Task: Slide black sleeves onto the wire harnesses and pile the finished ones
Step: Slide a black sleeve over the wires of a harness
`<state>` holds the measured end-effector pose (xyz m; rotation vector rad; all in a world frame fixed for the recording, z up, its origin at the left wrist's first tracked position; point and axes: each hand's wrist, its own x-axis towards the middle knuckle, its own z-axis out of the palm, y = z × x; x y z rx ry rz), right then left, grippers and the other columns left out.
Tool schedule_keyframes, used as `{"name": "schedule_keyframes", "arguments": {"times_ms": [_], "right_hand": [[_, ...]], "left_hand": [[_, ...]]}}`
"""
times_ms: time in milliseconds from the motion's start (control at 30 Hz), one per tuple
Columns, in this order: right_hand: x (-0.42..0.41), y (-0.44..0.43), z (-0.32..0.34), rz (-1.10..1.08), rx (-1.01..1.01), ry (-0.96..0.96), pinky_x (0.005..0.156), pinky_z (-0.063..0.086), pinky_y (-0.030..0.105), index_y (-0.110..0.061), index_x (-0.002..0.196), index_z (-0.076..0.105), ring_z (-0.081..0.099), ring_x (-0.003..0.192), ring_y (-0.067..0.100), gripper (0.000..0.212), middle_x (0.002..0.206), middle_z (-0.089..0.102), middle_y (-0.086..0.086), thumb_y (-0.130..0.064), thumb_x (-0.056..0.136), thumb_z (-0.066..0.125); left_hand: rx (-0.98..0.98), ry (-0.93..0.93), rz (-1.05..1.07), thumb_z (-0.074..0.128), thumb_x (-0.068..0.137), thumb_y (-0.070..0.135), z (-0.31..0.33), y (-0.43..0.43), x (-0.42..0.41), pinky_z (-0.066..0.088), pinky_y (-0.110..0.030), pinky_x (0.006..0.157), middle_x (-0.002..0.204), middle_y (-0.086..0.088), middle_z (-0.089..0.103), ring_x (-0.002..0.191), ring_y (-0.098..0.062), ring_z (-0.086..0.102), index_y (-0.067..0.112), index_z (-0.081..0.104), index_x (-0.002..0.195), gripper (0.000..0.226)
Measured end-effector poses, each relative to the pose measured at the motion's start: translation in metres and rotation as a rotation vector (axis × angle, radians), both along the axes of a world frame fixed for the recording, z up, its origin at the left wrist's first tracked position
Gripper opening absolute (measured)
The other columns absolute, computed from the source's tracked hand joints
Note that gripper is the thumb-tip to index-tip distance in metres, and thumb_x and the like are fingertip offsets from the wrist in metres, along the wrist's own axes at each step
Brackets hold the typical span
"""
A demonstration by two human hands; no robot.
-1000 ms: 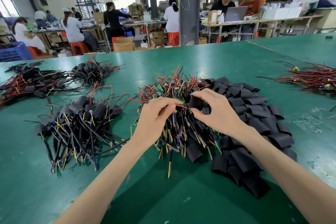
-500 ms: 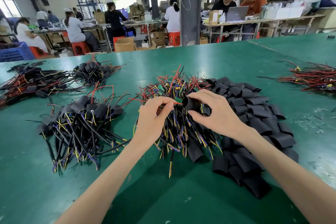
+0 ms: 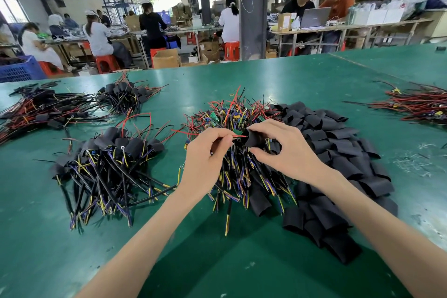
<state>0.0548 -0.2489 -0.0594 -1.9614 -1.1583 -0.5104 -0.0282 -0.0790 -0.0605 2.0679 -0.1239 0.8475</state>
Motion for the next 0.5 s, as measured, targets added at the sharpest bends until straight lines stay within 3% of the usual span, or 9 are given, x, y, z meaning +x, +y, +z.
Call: {"name": "schedule_keyframes", "arguments": {"times_ms": [133,267,333,400,500], "right_hand": [[-0.002,0.0,0.001,0.008,0.012,0.0,0.086,0.043,0.019,-0.01,0.112,0.065,0.055,0.09,0.003,0.035,0.102,0.063,-0.003,-0.01,0.079,0.073],[-0.003,0.001,0.001,0.019,-0.001,-0.045,0.089,0.045,0.025,-0.007,0.112,0.066,0.058,0.092,0.011,0.034,0.102,0.064,0.001,-0.008,0.078,0.073],[-0.005,0.003,-0.001,0.029,-0.011,-0.058,0.089,0.046,0.028,-0.007,0.112,0.066,0.059,0.092,0.013,0.034,0.103,0.064,0.001,-0.01,0.078,0.073],[-0.006,0.006,-0.003,0.04,-0.026,-0.081,0.088,0.047,0.031,-0.007,0.112,0.066,0.06,0.093,0.014,0.034,0.104,0.064,0.002,-0.011,0.079,0.073],[-0.008,0.009,-0.006,0.038,-0.037,-0.142,0.085,0.049,0.034,-0.006,0.108,0.067,0.061,0.09,0.017,0.028,0.1,0.065,0.003,-0.011,0.08,0.072]], "left_hand": [[0.187,-0.049,0.07,0.06,0.091,0.007,-0.001,0.003,0.002,0.04,-0.02,0.076,0.088,0.006,0.065,0.079,-0.008,0.055,0.011,0.069,0.094,0.011],[0.283,-0.054,0.104,0.06,0.091,0.011,-0.005,0.003,0.004,0.035,-0.019,0.08,0.085,0.015,0.062,0.079,0.007,0.047,0.015,0.06,0.095,0.006],[0.343,-0.084,0.079,0.056,0.091,0.007,-0.008,0.003,0.005,0.037,-0.022,0.079,0.088,0.007,0.06,0.08,-0.001,0.046,0.012,0.058,0.092,0.006],[0.39,-0.118,0.037,0.048,0.09,0.001,-0.01,0.003,0.005,0.036,-0.016,0.08,0.095,0.0,0.052,0.084,-0.007,0.044,0.006,0.056,0.094,0.01],[0.349,-0.106,-0.013,0.04,0.086,-0.004,-0.012,0.001,0.005,0.03,-0.004,0.085,0.099,0.0,0.042,0.088,0.005,0.039,0.007,0.048,0.102,0.02]]}}
